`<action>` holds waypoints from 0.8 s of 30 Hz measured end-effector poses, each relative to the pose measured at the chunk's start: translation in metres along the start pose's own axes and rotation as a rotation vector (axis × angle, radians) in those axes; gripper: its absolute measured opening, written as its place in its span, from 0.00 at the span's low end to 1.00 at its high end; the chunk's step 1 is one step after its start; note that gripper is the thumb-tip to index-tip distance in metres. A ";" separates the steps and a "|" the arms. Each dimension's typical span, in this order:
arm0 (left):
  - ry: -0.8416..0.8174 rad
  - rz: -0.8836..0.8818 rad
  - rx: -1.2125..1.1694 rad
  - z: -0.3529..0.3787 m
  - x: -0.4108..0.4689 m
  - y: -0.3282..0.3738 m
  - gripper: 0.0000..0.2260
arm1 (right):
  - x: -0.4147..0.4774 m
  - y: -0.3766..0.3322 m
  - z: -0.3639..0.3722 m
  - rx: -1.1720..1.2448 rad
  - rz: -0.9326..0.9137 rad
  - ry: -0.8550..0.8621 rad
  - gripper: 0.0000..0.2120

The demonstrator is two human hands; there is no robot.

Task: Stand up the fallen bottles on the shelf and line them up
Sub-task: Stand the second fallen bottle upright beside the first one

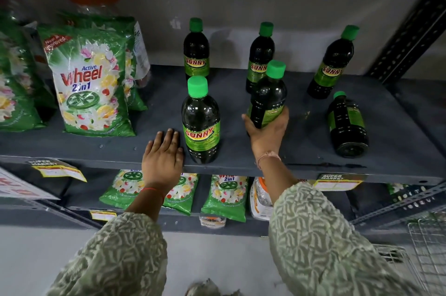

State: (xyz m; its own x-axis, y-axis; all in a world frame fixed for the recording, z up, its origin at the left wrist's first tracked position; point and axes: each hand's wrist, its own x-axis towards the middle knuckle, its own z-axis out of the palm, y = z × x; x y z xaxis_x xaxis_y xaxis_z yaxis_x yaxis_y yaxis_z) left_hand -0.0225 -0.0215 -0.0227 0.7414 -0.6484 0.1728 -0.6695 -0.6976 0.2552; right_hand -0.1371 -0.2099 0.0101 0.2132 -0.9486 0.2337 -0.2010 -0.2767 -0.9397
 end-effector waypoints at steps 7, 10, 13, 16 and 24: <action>-0.005 0.005 0.014 0.001 0.000 -0.001 0.32 | -0.001 -0.001 -0.007 -0.086 -0.029 0.001 0.44; -0.013 0.000 0.024 0.002 0.000 -0.001 0.33 | -0.001 0.001 -0.013 0.070 0.064 -0.134 0.45; -0.013 -0.001 0.028 0.002 0.000 -0.002 0.33 | -0.001 0.003 -0.010 0.018 0.026 -0.119 0.52; -0.020 0.005 0.034 0.002 -0.001 -0.001 0.33 | 0.002 0.004 -0.011 -0.046 -0.012 -0.111 0.44; -0.024 -0.002 0.017 0.000 0.000 0.000 0.30 | 0.010 0.006 -0.024 0.042 0.034 -0.219 0.39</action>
State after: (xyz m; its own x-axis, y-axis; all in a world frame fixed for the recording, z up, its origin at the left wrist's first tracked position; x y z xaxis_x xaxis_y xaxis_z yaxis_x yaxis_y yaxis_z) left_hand -0.0226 -0.0212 -0.0226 0.7417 -0.6540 0.1490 -0.6688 -0.7038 0.2397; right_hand -0.1587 -0.2250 0.0127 0.4108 -0.9000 0.1460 -0.1726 -0.2340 -0.9568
